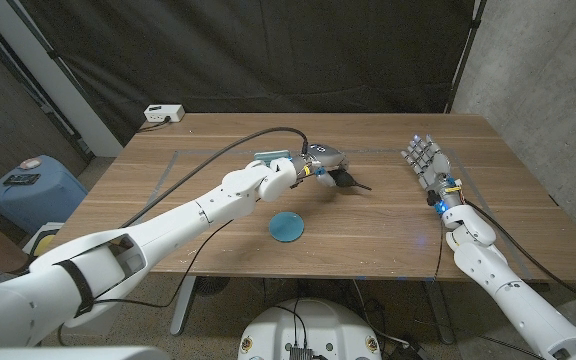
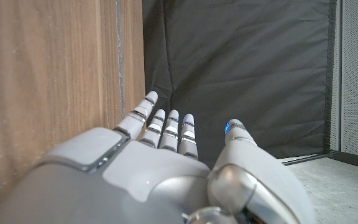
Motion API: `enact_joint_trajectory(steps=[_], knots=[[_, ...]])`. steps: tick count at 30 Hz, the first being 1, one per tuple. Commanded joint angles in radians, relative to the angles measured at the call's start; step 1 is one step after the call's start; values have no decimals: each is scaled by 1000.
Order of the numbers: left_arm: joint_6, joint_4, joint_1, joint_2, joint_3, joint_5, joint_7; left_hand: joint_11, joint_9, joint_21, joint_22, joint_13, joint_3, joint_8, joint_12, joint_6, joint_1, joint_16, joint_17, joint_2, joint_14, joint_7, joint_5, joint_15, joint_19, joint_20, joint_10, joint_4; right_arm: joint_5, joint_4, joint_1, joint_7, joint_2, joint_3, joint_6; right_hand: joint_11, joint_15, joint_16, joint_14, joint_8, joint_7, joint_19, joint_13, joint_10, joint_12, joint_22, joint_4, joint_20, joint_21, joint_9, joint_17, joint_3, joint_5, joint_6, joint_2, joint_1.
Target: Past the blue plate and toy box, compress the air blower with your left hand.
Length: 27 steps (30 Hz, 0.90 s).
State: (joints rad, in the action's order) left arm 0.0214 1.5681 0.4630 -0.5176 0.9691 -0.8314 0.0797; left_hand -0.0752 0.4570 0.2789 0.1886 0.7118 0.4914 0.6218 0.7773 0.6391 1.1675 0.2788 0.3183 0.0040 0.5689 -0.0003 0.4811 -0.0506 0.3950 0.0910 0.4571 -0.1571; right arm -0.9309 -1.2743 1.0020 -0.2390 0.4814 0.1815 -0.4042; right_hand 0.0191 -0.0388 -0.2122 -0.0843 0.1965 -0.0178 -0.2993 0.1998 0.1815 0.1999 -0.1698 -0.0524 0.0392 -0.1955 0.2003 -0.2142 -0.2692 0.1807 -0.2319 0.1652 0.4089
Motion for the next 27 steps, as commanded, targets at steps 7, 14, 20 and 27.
enact_joint_trajectory(steps=[7, 14, 20, 27], knots=[[-64, 13, 25, 15, -31, 74, -15, -4, 4, -1, 5, 10, 9, 11, 10, -4, 6, -2, 8, 2, 11, 3, 6, -5, -1, 0, 6, 0, 17, -21, -13, 12, 20, 17, 31, -2, -17, -7, 2, 6, -4, -7, 3, 1, 5, -3, -6, 11, 0, 0, -1, -2, 1, 0, 0, -3], [-94, 27, 32, 19, -45, 114, -5, -3, 1, -1, 5, 14, 11, 15, 12, -6, 6, -3, 13, 3, 13, 4, 8, -5, -1, 0, 7, 0, 22, -21, -23, 10, 21, 23, 35, -1, -19, -7, 1, 5, -2, -7, 3, 0, 4, -3, -7, 11, 0, 0, -1, -2, 1, 0, 0, -3], [-121, 42, 41, 22, -55, 145, -8, -2, 0, -2, 5, 17, 12, 19, 14, -7, 7, -4, 17, 4, 17, 3, 8, -6, -1, -1, 10, 1, 29, -27, -26, 13, 27, 26, 38, 2, -20, -7, 1, 5, -1, -6, 3, 2, 5, -3, -8, 10, 0, 0, -1, -3, 1, 0, 0, -3], [-146, 58, 57, 29, -68, 183, -28, -3, 0, -2, 5, 21, 13, 24, 15, -5, 8, -5, 22, 5, 19, 4, 9, -6, 0, -3, 9, 1, 33, -41, -21, 17, 38, 27, 43, 5, -18, -7, 1, 7, 2, -6, 3, 5, 6, -3, -9, 11, 0, 0, -1, -5, 1, -3, 0, -3]])
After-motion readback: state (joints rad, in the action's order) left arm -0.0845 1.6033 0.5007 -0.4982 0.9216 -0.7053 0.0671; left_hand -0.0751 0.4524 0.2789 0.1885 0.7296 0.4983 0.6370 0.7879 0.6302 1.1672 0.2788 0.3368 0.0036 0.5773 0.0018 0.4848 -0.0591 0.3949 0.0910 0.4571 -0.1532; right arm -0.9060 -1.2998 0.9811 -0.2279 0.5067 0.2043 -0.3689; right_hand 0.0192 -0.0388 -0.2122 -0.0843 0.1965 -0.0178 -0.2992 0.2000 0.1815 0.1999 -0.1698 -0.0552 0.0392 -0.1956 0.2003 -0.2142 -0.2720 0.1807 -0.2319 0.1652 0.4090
